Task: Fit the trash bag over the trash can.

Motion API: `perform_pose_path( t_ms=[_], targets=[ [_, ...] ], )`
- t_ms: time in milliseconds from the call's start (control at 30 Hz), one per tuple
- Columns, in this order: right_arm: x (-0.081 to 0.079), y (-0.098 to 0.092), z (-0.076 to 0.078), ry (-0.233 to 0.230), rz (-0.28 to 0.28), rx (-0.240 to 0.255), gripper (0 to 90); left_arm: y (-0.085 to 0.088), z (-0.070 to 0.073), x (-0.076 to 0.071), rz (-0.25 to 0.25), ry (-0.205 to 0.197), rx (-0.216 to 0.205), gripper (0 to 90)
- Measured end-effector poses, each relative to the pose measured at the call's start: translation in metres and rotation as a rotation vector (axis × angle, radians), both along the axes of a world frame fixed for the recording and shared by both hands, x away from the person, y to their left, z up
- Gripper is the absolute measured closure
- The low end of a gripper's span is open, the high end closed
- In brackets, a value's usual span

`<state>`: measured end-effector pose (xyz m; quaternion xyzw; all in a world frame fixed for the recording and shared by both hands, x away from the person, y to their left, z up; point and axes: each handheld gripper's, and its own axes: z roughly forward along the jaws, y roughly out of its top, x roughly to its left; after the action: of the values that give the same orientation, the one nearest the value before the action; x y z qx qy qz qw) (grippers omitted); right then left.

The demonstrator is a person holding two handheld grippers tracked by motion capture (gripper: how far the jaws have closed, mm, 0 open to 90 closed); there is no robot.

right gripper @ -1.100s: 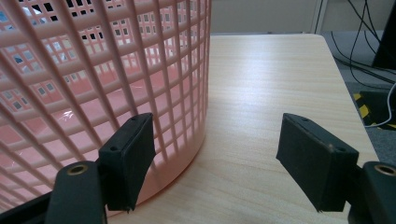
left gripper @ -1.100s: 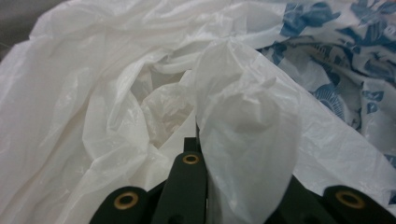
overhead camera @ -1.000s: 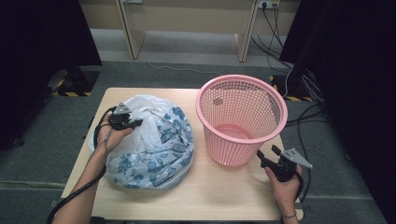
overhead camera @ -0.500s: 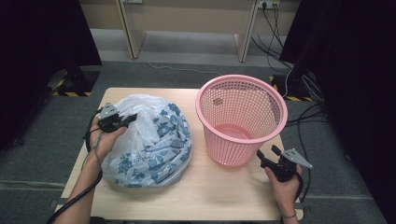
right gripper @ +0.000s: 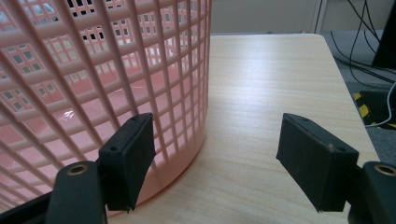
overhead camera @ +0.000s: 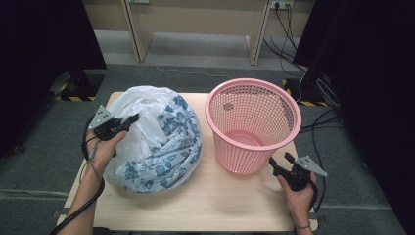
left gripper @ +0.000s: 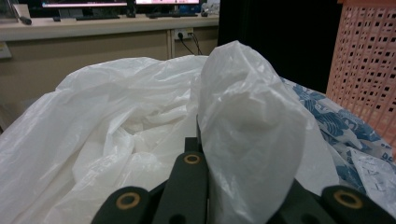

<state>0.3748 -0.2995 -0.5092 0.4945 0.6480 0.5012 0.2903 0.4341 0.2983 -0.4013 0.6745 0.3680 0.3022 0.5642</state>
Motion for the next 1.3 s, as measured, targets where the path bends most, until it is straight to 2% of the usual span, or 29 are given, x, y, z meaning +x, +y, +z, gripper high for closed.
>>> perform_pose_path(
  t_ms=[33,133,300,600,1300],
  targets=[
    [0.000,0.000,0.000,0.000,0.000,0.000,27.7,-0.001,0.001,-0.001,-0.006,0.001,-0.012,89.4],
    [0.000,0.000,0.000,0.000,0.000,0.001,27.7,0.000,0.007,-0.004,-0.001,-0.034,-0.015,89.4],
    [0.000,0.000,0.000,0.001,0.001,0.002,27.8,0.001,0.015,-0.009,-0.002,-0.061,-0.049,89.4],
    [0.000,0.000,0.000,0.001,0.001,0.002,27.7,0.004,0.029,-0.015,0.001,-0.127,-0.077,89.4],
    [0.000,0.000,0.000,0.004,0.001,0.006,27.7,0.006,0.057,-0.028,-0.002,-0.227,-0.140,89.4]
  ],
)
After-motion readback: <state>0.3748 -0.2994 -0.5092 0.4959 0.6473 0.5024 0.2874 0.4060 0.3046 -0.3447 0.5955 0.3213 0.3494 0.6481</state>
